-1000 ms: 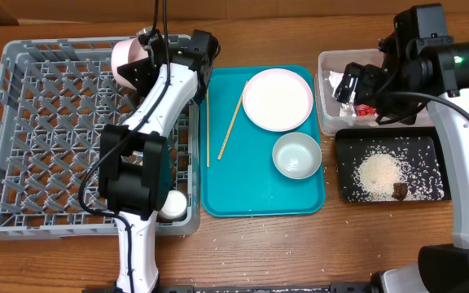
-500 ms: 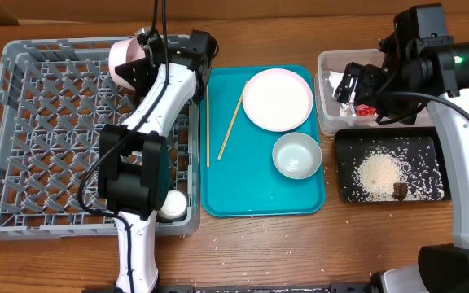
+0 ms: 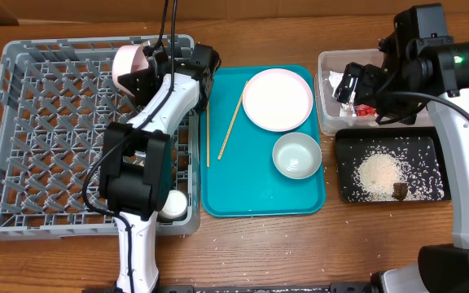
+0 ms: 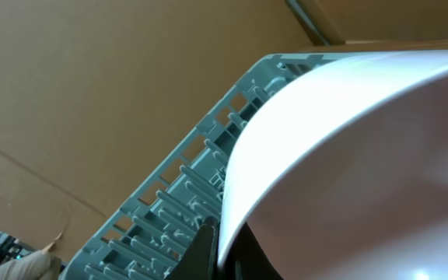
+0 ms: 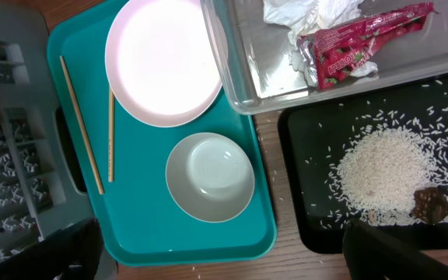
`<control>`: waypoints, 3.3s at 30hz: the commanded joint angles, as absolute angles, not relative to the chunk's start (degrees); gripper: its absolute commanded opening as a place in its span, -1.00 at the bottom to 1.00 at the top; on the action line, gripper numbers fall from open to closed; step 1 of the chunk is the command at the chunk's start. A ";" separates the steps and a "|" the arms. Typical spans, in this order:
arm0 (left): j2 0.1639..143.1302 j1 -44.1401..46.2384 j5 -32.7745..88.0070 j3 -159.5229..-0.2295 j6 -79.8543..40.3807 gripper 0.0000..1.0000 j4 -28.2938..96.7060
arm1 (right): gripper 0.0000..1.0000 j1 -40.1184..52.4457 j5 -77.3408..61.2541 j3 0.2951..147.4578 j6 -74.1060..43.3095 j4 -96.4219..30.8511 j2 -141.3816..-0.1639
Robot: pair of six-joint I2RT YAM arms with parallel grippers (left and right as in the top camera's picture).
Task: Sort waste into correct bins and load items into the dishwasher
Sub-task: 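Carry the pink bowl left and set it upright in the rack, then move the left gripper back and grasp the pale green bowl rim, then carry the green bowl into the rack and release it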
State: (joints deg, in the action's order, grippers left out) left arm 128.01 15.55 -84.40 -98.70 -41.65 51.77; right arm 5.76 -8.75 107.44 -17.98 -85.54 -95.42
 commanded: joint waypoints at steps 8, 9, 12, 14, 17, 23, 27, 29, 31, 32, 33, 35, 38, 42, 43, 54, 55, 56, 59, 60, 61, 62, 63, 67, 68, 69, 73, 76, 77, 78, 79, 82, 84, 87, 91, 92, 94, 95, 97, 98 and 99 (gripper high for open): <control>128.25 18.74 -79.11 -98.83 -37.65 0.28 50.48 | 1.00 5.93 -8.40 107.20 -18.02 -85.34 -95.26; 128.25 18.90 -77.36 -99.37 -37.21 0.30 50.50 | 1.00 5.93 -8.40 107.20 -18.02 -85.34 -95.26; 128.11 18.94 -70.00 -101.69 -33.34 0.32 50.54 | 1.00 5.93 -8.40 107.20 -18.00 -85.34 -95.26; 127.76 18.94 -64.40 -103.48 -29.95 0.36 50.54 | 1.00 5.91 -8.40 107.20 -18.02 -85.34 -95.26; 126.91 18.94 -55.70 -106.85 -23.88 0.77 50.89 | 1.00 5.93 -8.40 107.20 -18.02 -85.34 -95.26; 125.23 19.05 -36.67 -115.37 -16.69 1.00 56.82 | 1.00 5.91 -8.40 107.20 -18.02 -85.34 -95.26; 124.49 19.05 -24.91 -122.65 -15.70 1.00 63.86 | 1.00 5.93 -8.40 107.20 -18.02 -85.34 -95.26; 124.05 19.07 -18.59 -126.21 -14.28 1.00 67.59 | 1.00 5.91 -8.40 107.20 -18.02 -85.34 -95.26; 123.52 19.35 -12.36 -128.95 -13.56 0.99 71.13 | 1.00 5.93 -8.38 107.20 -18.00 -85.36 -95.26; 123.15 19.55 -9.06 -129.86 -13.15 0.95 72.79 | 1.00 5.93 -8.40 107.20 -18.00 -85.34 -95.26; 122.19 19.92 -2.57 -130.32 -12.51 0.89 75.09 | 1.00 5.93 -8.40 107.20 -18.00 -85.34 -95.26; 121.73 20.40 2.28 -130.32 -11.99 0.79 77.17 | 1.00 5.91 -8.40 107.20 -18.02 -85.36 -95.26; 121.75 22.44 7.44 -129.36 -11.99 0.74 80.18 | 1.00 5.93 -8.40 107.20 -18.00 -85.34 -95.26; 121.75 27.31 8.29 -124.73 -12.34 0.74 79.99 | 1.00 5.93 -8.40 107.20 -18.02 -85.34 -95.26; 121.75 28.71 8.67 -123.15 -12.49 0.74 79.31 | 1.00 5.91 -8.40 107.20 -18.02 -85.34 -95.26; 121.75 37.19 10.59 -103.90 -21.10 0.44 61.98 | 1.00 5.91 -8.40 107.20 -18.02 -85.34 -95.26; 121.75 37.50 10.46 -102.74 -21.89 0.39 60.58 | 1.00 5.93 -8.40 107.20 -18.02 -85.34 -95.26; 121.75 37.76 10.00 -101.80 -22.52 0.33 59.40 | 1.00 5.93 -8.40 107.20 -18.02 -85.34 -95.26; 121.80 39.07 6.79 -97.45 -26.30 0.20 55.18 | 1.00 5.91 -8.40 107.20 -18.00 -85.34 -95.26; 121.80 39.27 6.04 -96.62 -27.03 0.18 54.65 | 1.00 5.93 -8.40 107.20 -18.00 -85.34 -95.26; 121.80 39.46 5.26 -95.68 -27.79 0.17 54.04 | 1.00 5.93 -8.40 107.20 -18.00 -85.34 -95.26; 121.80 39.59 4.89 -94.85 -28.25 0.15 53.41 | 1.00 5.91 -8.40 107.20 -18.00 -85.34 -95.26; 121.80 39.59 4.91 -94.21 -28.60 0.09 52.97 | 1.00 5.93 -8.40 107.20 -18.02 -85.34 -95.26; 121.80 39.57 4.91 -92.53 -28.80 -0.31 51.55 | 1.00 5.91 -8.40 107.20 -18.02 -85.34 -95.26; 121.80 39.57 4.91 -92.51 -28.80 -0.52 51.59 | 1.00 5.91 -8.40 107.20 -18.02 -85.34 -95.26; 121.80 39.57 4.91 -92.51 -28.80 -0.76 51.59 | 1.00 5.91 -8.40 107.20 -18.00 -85.34 -95.26; 121.75 39.33 4.91 -93.41 -28.75 -0.92 52.31 | 1.00 5.93 -8.40 107.20 -18.00 -85.34 -95.26; 121.16 39.05 4.03 -96.01 -28.29 -0.91 55.64 | 1.00 5.91 -8.40 107.20 -18.02 -85.34 -95.26; 120.49 38.98 3.11 -97.08 -28.29 -0.92 57.28 | 1.00 5.93 -8.40 107.20 -18.00 -85.34 -95.26; 119.81 38.92 2.04 -97.91 -28.29 -0.91 58.63 | 1.00 5.93 -8.40 107.20 -18.02 -85.34 -95.26; 118.61 38.81 0.47 -98.76 -28.29 -0.92 60.31 | 1.00 5.91 -8.40 107.20 -18.00 -85.34 -95.26; 112.88 37.85 -3.70 -99.50 -28.36 -0.92 64.14 | 1.00 5.91 -8.40 107.20 -18.02 -85.34 -95.26; 108.42 36.77 -5.98 -99.50 -28.47 -0.92 66.35 | 1.00 5.93 -8.40 107.20 -18.02 -85.34 -95.26; 100.86 34.48 -12.73 -99.48 -30.92 -0.91 71.22 | 1.00 5.93 -8.40 107.20 -18.02 -85.34 -95.26; 91.74 31.33 -26.52 -98.78 -39.00 -0.92 79.35 | 1.00 5.93 -8.40 107.20 -18.02 -85.34 -95.26; 89.91 30.70 -29.47 -98.04 -40.69 -0.92 80.49 | 1.00 5.91 -8.40 107.20 -18.02 -85.34 -95.26; 86.00 29.45 -36.51 -95.00 -43.88 -0.91 81.78 | 1.00 5.93 -8.40 107.20 -18.02 -85.34 -95.26; 83.66 28.88 -42.48 -91.83 -47.42 -0.92 82.08 | 1.00 5.93 -8.40 107.20 -18.00 -85.34 -95.26; 81.56 28.47 -50.61 -87.26 -52.99 -0.92 81.54 | 1.00 5.91 -8.40 107.20 -18.00 -85.34 -95.26; 81.06 28.38 -54.24 -85.19 -55.48 -0.92 81.01 | 1.00 5.93 -8.40 107.20 -18.00 -85.34 -95.26; 80.88 28.34 -58.24 -82.85 -57.98 -0.91 80.09 | 1.00 5.93 -8.40 107.20 -18.02 -85.34 -95.26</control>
